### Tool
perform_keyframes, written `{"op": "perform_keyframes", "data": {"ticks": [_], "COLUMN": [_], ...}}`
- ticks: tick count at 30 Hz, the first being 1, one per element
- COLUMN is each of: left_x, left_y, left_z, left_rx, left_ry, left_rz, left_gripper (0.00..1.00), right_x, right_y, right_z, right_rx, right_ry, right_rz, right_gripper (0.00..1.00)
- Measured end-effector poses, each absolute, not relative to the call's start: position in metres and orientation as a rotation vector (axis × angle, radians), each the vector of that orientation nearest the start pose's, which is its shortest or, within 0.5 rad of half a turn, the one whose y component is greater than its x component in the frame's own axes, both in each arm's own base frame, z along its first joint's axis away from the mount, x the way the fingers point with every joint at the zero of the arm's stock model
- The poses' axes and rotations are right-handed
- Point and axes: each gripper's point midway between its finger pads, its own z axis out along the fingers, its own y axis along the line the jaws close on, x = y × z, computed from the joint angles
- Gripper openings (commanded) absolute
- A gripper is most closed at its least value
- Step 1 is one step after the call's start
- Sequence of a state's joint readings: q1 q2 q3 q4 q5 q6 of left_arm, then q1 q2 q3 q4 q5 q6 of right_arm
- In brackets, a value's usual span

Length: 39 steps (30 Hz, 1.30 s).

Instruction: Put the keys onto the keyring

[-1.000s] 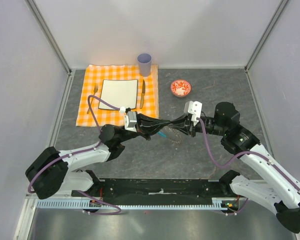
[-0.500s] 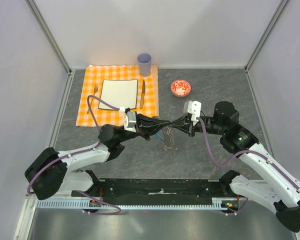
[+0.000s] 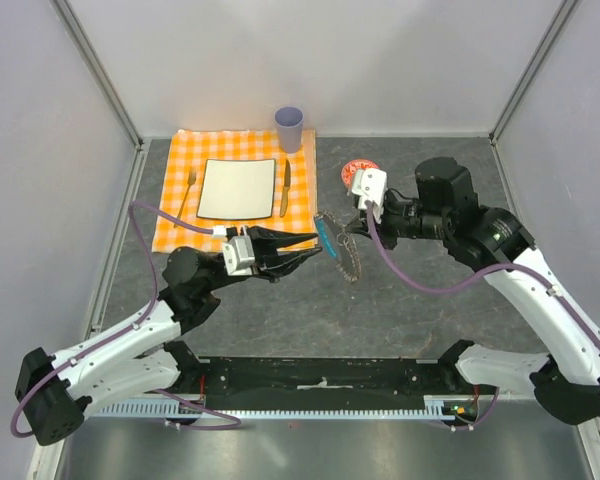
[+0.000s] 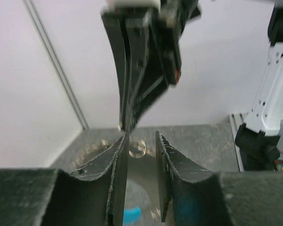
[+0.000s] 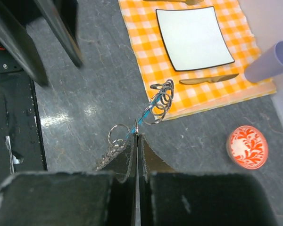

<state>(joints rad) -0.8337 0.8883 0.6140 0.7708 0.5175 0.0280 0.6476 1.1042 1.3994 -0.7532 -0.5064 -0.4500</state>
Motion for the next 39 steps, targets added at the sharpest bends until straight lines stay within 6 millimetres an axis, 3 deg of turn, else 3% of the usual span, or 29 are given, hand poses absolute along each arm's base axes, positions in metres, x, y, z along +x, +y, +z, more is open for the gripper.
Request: {"op": "perform_keyframes", "data": {"ticks": [4,7,9,14,17,26,34,39], "left_x": [0.166,0.170,0.173,0.176,0.174,0.179,0.177,0.169], "left_y": [-0.303,-0.303,-0.303,-0.296,-0.288,-0.286,-0.300,-0.308], "left_z": [0.354,0.341,0.335,0.326,0.327,0.315,0.299,0.302], "left_rx": [0.942,0.956,0.962,0.952,0.933,0.938,1.027,1.091], "left_ry": [0.908,0.962,0.991,1.034,1.025,1.042,1.035,0.991], "left_rz": [-0.954,-0.938,-0.925,-0.889,-0.866,-0.830,-0.847,-0.887], "left_gripper": [0.43,0.45,0.45,0.49,0.51,0.53,0.51,0.49], "right_x": [0.206,0.201,0.201,0.203,0.205,0.191,0.182,0.182], "right_y": [0.259,0.276,0.283,0.284,0.276,0.273,0.270,0.272], "right_z": [0.367,0.375,0.368,0.329,0.326,0.319,0.313,0.308], "right_rx": [-1.399,-1.469,-1.514,-1.629,-1.632,-1.690,-1.719,-1.729], "right_ry": [1.532,1.534,1.577,1.683,1.700,1.654,1.625,1.624], "right_rz": [0.542,0.467,0.363,0.122,0.053,0.092,0.135,0.139], "right_gripper": [0.00,0.00,0.00,0.00,0.00,0.00,0.00,0.00]}}
